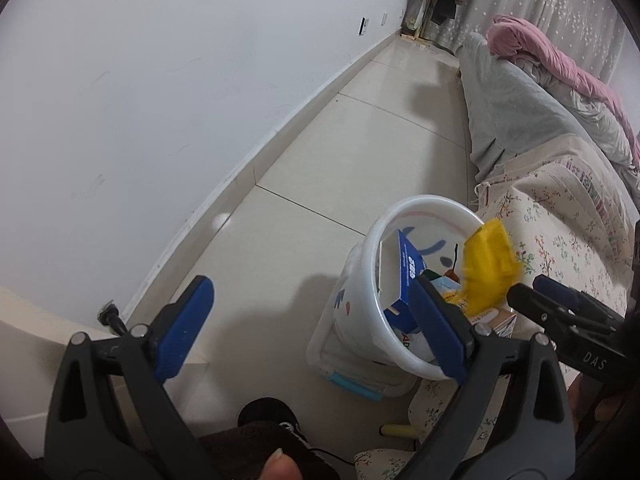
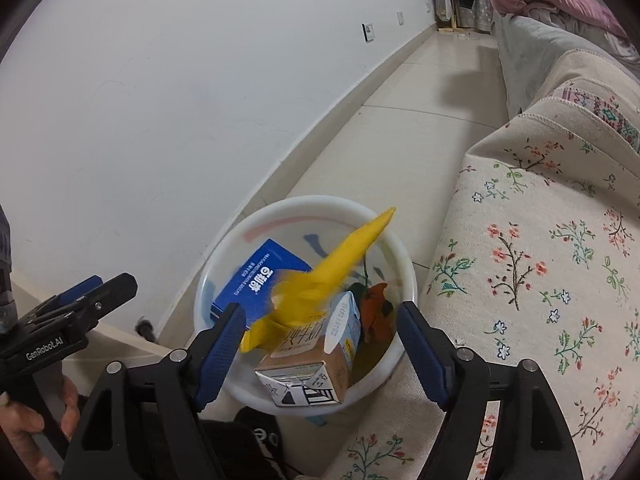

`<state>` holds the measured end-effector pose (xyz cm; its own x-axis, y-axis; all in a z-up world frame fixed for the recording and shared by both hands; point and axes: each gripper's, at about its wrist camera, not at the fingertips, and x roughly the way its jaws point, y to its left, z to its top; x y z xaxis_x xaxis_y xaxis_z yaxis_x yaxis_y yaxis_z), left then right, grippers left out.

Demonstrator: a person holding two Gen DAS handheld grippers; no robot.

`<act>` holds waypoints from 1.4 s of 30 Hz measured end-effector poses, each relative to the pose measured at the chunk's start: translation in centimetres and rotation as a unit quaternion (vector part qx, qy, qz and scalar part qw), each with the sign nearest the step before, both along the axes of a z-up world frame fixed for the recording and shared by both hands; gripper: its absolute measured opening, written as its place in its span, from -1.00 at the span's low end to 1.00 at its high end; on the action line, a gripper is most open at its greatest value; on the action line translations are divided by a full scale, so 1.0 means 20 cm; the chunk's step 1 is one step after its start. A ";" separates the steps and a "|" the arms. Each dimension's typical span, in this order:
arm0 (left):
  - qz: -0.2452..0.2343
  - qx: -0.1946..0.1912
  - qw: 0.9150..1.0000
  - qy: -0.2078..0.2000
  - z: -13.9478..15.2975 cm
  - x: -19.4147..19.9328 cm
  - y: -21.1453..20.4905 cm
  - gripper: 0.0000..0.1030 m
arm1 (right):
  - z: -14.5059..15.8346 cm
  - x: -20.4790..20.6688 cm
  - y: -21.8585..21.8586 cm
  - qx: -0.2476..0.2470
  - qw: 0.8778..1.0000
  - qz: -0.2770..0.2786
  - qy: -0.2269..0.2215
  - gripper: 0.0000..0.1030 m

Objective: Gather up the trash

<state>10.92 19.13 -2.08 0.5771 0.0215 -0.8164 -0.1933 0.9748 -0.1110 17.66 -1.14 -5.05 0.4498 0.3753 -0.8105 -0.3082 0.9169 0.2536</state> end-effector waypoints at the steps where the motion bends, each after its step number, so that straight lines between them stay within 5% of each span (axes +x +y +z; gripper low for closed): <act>1: 0.000 -0.001 1.000 -0.001 0.00 0.00 0.00 0.89 | 0.01 0.00 -0.01 -0.001 1.000 -0.003 -0.001 0.54; 18: -0.060 -0.002 0.998 -0.003 0.05 -0.06 -0.18 0.96 | 0.24 -0.24 -0.38 -0.016 0.993 -0.111 -0.031 0.59; 27: -0.131 -0.015 0.991 0.001 0.11 -0.17 -0.45 0.97 | 0.31 -0.48 -0.58 -0.055 0.977 -0.195 -0.064 0.60; 34: -0.165 0.023 0.986 -0.005 0.17 -0.28 -0.62 0.99 | 0.33 -0.69 -0.69 -0.079 0.963 -0.246 -0.078 0.64; 42: -0.157 0.039 0.987 -0.002 0.15 -0.37 -0.69 0.99 | 0.30 -0.85 -0.77 -0.090 0.951 -0.287 -0.070 0.65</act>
<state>3.44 5.31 0.87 0.5691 -0.0961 -0.8166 0.1203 0.9922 -0.0330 0.58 -16.61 0.86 0.6469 -0.1050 -0.7553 0.2379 0.9688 0.0691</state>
